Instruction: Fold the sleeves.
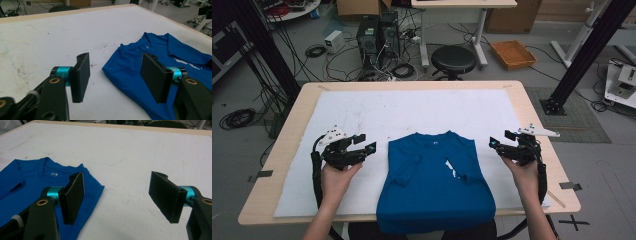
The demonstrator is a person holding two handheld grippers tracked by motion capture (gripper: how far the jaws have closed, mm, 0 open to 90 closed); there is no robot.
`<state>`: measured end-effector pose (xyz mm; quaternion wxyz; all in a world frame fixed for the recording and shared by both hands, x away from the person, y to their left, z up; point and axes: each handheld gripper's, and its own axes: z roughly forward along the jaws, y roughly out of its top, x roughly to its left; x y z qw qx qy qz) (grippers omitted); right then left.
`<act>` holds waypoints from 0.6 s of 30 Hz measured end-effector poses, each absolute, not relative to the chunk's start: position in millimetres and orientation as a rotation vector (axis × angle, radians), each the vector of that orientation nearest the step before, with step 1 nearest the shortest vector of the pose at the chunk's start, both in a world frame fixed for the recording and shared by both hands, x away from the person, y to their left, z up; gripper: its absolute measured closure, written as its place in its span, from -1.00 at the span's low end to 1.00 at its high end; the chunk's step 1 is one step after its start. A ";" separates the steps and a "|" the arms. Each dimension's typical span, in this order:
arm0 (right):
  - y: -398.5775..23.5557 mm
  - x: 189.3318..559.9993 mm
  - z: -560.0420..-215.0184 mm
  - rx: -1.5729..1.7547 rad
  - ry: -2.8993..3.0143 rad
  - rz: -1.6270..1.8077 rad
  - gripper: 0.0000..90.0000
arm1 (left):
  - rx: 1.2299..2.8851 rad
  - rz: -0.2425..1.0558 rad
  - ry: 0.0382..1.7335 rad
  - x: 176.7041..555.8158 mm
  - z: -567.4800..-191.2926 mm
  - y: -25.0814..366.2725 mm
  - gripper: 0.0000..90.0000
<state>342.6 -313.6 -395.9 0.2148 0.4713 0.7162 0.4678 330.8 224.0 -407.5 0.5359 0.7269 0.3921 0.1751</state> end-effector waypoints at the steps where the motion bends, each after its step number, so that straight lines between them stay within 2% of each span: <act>1: -314.0 342.5 -395.5 1.298 1.986 1.297 -0.37 | 1.726 0.426 0.935 330.1 -408.0 224.2 -0.12; 18: -314.7 346.8 -390.5 1.322 1.956 1.314 -0.36 | 1.747 0.445 0.926 322.9 -413.4 224.3 -0.14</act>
